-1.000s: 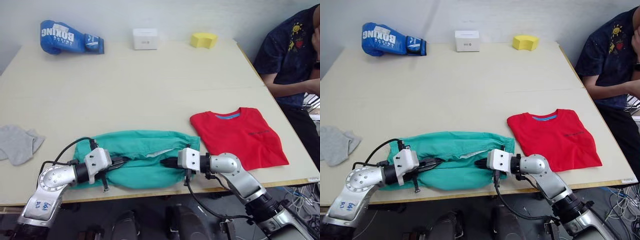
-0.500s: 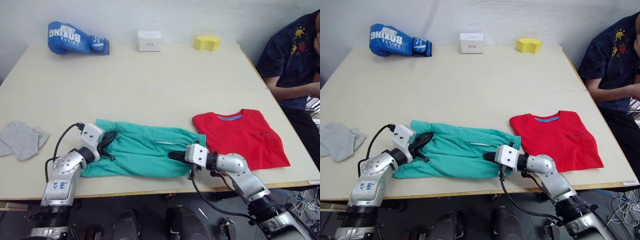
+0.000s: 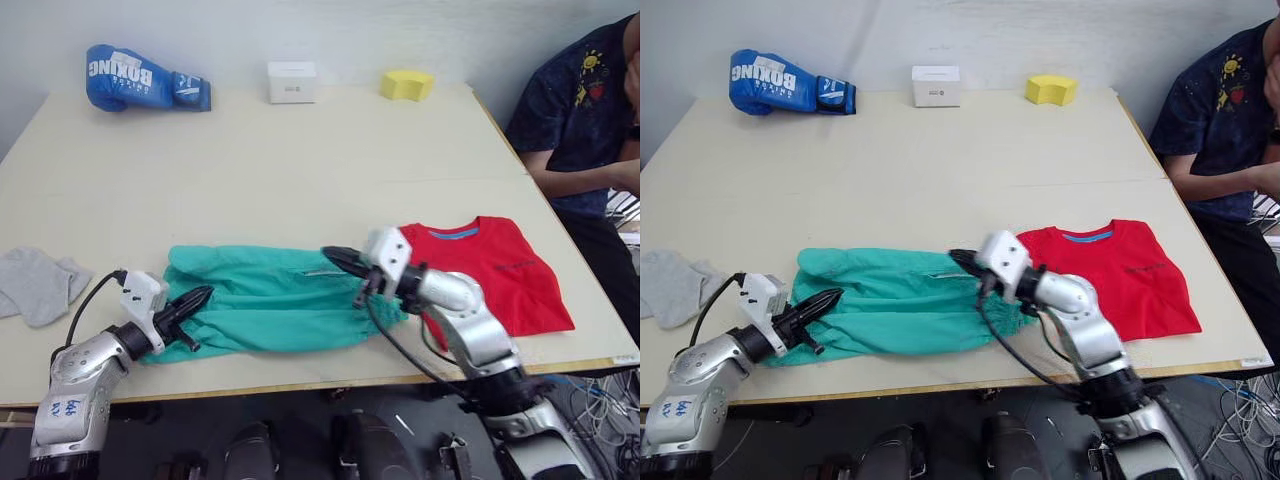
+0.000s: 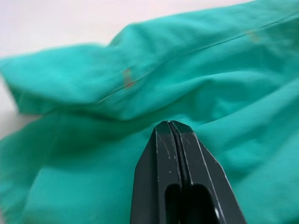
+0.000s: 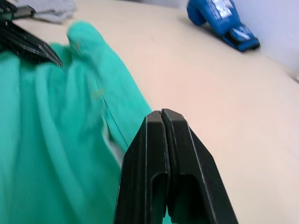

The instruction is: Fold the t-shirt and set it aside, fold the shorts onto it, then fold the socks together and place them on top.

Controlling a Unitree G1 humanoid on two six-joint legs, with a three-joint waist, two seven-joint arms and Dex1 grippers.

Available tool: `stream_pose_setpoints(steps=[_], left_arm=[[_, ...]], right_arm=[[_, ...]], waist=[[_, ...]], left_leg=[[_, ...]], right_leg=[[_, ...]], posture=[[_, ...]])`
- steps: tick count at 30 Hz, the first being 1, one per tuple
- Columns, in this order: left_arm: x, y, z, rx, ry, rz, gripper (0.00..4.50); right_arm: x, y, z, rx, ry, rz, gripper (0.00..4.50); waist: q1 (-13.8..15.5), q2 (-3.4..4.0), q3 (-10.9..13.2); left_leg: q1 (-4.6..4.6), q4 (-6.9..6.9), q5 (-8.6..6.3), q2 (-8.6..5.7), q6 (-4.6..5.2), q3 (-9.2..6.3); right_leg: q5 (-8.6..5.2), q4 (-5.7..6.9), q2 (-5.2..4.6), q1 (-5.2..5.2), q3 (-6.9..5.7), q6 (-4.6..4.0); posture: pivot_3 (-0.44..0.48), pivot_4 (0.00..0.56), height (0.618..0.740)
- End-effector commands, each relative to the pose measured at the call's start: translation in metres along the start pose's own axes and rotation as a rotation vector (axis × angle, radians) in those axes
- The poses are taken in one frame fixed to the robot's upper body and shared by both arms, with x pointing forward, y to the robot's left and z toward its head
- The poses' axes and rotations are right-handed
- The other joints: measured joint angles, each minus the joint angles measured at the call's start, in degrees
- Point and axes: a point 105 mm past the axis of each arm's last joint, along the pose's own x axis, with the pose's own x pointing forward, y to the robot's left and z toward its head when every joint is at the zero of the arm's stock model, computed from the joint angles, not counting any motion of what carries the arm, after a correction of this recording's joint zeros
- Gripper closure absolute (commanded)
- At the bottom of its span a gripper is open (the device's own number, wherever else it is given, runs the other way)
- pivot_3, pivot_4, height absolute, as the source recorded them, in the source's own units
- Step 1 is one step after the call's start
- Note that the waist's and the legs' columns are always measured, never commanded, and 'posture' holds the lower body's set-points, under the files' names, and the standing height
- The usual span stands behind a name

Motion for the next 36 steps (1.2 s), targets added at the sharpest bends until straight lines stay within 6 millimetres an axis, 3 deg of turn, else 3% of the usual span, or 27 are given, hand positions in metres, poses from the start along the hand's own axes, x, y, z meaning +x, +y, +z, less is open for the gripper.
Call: stream_pose_setpoints(steps=[1,4,7,13,17,20,25,28,30,32,36], left_arm=[[-0.005,-0.003,0.003,0.051,-0.01,0.039,4.5],[-0.009,-0.003,-0.021,0.032,0.071,0.123,4.5],[-0.01,-0.005,-0.037,0.002,0.134,0.165,4.5],[-0.017,-0.004,-0.062,-0.041,0.259,0.221,4.5],[-0.021,-0.009,-0.066,-0.052,0.276,0.188,4.5],[-0.02,-0.008,-0.058,-0.001,0.232,0.167,4.5],[-0.013,-0.007,-0.001,0.04,-0.058,0.065,4.5],[-0.001,-0.024,0.043,0.024,-0.185,-0.124,4.5],[0.01,-0.036,0.06,0.036,-0.21,-0.227,4.5],[0.028,-0.049,0.067,0.074,-0.197,-0.311,4.5],[0.061,-0.055,0.05,0.215,-0.067,-0.315,4.5]], right_arm=[[0.019,0.019,-0.007,-0.034,0.033,0.025,4.47],[0.034,0.025,-0.026,-0.001,0.094,-0.028,4.47],[0.028,0.02,-0.047,-0.081,0.157,-0.099,4.47],[-0.032,-0.034,-0.066,-0.143,0.223,-0.36,4.47],[-0.06,-0.051,-0.07,-0.012,0.222,-0.452,4.47],[-0.077,-0.056,-0.069,0.042,0.222,-0.487,4.47],[-0.072,-0.04,-0.027,0.083,0.029,-0.39,4.47],[-0.058,-0.003,-0.007,0.068,-0.025,-0.159,4.47],[-0.051,0.015,-0.008,0.059,-0.007,-0.058,4.47],[-0.042,0.03,-0.015,0.11,-0.001,-0.008,4.47],[-0.034,0.05,-0.039,0.077,0.052,0.047,4.47]], waist=[[-0.01,0.0,0.0],[-0.05,-0.01,0.0],[0.09,-0.09,-0.06],[0.17,0.14,-0.54],[-0.01,0.37,-0.99],[-0.07,0.46,-1.05],[-0.11,0.47,-1.01],[0.19,0.42,-0.99],[0.35,0.37,-0.99],[0.46,0.37,-1.0],[-0.04,0.36,-0.99]], left_leg=[[-0.07,-0.02,0.01,0.0,0.02,0.0],[-0.13,-0.01,0.02,-0.03,0.07,0.06],[-0.12,0.0,-0.04,-0.04,0.07,0.06],[-0.04,-0.02,-0.17,-0.13,-0.09,0.04],[0.21,-0.21,-0.17,-0.12,-0.08,0.04],[0.38,-0.43,-0.16,-0.11,-0.08,0.0],[0.17,-0.53,-0.16,-0.07,-0.08,0.0],[0.02,-0.52,-0.12,-0.07,-0.02,-0.02],[-0.02,-0.52,-0.1,-0.08,-0.01,-0.1],[-0.01,-0.51,-0.11,-0.12,-0.02,-0.1],[0.08,-0.5,-0.11,-0.2,-0.02,0.0]], right_leg=[[0.0,-0.01,0.0,-0.07,0.0,0.0],[0.0,-0.06,-0.03,-0.12,0.06,0.01],[0.01,-0.06,-0.05,-0.12,0.06,0.02],[0.02,-0.13,-0.14,-0.02,0.05,0.03],[0.03,-0.26,-0.1,0.21,0.06,0.04],[0.02,-0.42,-0.04,0.37,0.06,0.03],[0.02,-0.55,0.01,0.21,0.04,0.04],[0.03,-0.55,0.03,0.07,0.01,0.04],[0.02,-0.57,0.03,0.07,-0.05,0.07],[0.03,-0.59,0.02,0.13,-0.05,0.1],[0.1,-0.7,-0.01,0.26,0.06,0.22]], posture=[[0.0,0.15,0.74],[0.0,0.15,0.74],[0.0,0.15,0.74],[0.0,0.15,0.74],[0.0,0.15,0.74],[0.0,0.15,0.74],[0.0,0.15,0.74],[0.0,0.15,0.74],[0.0,0.15,0.74],[0.0,0.15,0.74],[0.0,0.15,0.74]])
